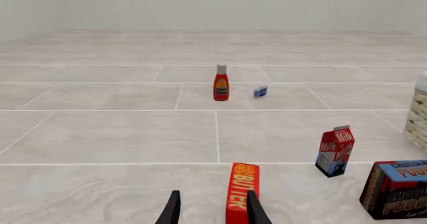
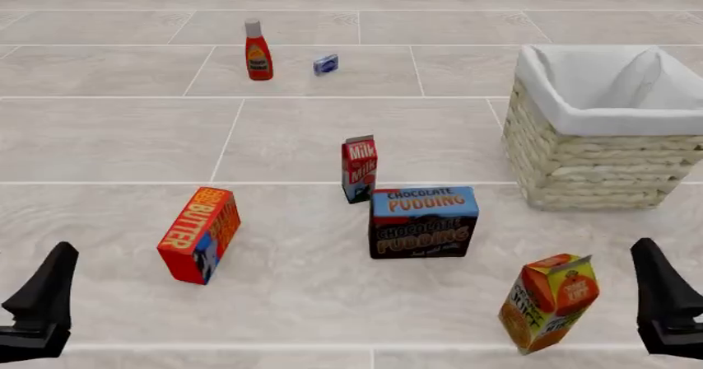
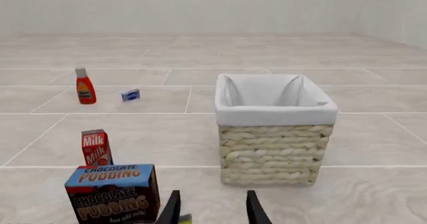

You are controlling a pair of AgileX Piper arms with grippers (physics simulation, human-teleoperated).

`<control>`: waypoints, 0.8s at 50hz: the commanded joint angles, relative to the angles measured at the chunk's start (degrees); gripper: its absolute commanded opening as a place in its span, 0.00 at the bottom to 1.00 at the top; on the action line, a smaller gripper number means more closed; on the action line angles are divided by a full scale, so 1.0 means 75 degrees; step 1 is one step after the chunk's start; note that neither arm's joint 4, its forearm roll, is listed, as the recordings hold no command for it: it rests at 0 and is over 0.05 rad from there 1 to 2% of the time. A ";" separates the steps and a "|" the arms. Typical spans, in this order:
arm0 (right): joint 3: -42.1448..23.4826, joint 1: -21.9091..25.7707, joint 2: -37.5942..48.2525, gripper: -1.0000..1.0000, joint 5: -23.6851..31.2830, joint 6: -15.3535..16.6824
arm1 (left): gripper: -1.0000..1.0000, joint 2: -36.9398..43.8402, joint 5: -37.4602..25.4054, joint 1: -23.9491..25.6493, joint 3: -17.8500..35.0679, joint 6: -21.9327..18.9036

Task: Pick the milk and place it in the basket.

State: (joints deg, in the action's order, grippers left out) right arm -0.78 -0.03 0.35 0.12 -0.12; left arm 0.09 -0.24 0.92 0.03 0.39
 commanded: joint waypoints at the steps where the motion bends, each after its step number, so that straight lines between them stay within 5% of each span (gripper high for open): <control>1: 0.0043 0.0035 0.0147 1.00 -0.0098 0.0029 | 1.00 0.0005 0.0027 -0.0122 -0.0002 -0.0052; 14: 0.0103 0.0182 0.0004 1.00 0.0164 0.0234 | 1.00 -0.0011 -0.0014 -0.0122 -0.0004 -0.0052; 22: 0.0100 0.0657 -0.0044 1.00 0.0094 0.0599 | 1.00 -0.0011 -0.0017 -0.0121 -0.0004 -0.0052; 40: 0.0052 0.1567 -0.0046 1.00 0.0018 0.0704 | 1.00 -0.0011 -0.0017 -0.0123 -0.0004 -0.0052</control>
State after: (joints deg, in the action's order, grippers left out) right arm -0.44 8.76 0.09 -0.01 4.20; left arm 0.01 -0.36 0.02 0.00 0.01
